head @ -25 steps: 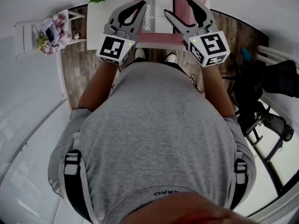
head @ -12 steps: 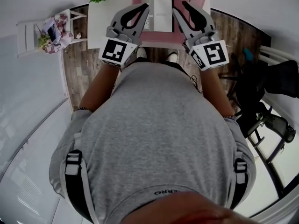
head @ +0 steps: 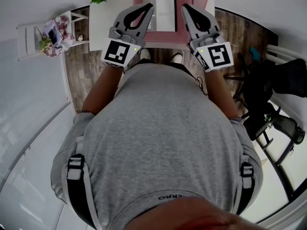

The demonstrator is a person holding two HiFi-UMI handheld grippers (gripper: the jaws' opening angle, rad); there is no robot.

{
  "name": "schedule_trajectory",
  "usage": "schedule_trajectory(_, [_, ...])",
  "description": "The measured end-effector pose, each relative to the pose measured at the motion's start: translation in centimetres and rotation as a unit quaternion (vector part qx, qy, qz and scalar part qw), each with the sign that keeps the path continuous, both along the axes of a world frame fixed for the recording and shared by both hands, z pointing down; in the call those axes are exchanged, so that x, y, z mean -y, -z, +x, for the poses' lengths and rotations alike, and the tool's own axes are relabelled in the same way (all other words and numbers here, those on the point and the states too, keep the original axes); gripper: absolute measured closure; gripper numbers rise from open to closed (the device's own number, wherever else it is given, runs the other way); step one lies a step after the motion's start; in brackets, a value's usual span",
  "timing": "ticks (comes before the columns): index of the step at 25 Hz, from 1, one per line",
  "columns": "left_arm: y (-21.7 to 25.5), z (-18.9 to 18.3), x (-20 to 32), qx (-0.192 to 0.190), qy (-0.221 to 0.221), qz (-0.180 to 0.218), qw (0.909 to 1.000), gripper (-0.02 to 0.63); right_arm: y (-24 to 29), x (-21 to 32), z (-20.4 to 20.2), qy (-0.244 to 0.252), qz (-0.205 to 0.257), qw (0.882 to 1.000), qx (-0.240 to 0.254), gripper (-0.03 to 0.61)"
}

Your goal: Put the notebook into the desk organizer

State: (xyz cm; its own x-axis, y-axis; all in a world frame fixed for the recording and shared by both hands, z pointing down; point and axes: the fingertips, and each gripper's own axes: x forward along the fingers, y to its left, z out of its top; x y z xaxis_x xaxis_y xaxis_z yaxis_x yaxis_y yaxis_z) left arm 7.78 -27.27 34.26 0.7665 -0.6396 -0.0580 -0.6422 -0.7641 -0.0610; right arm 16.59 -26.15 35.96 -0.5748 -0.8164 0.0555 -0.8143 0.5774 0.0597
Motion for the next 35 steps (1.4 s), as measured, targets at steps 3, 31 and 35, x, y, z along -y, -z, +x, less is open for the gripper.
schedule_trajectory(3, [0.2, 0.0, -0.1, -0.003, -0.001, 0.001, 1.0000, 0.591, 0.1, -0.3, 0.3, 0.003, 0.003, 1.000, -0.005, 0.571])
schedule_trajectory(31, [0.5, 0.0, 0.1, -0.001, 0.004, 0.007, 1.0000, 0.589, 0.2, -0.1, 0.9, 0.008, 0.008, 1.000, -0.024, 0.572])
schedule_trajectory(35, [0.3, -0.1, 0.0, 0.004, 0.006, 0.005, 1.0000, 0.589, 0.3, -0.1, 0.8, 0.012, 0.007, 1.000, -0.024, 0.572])
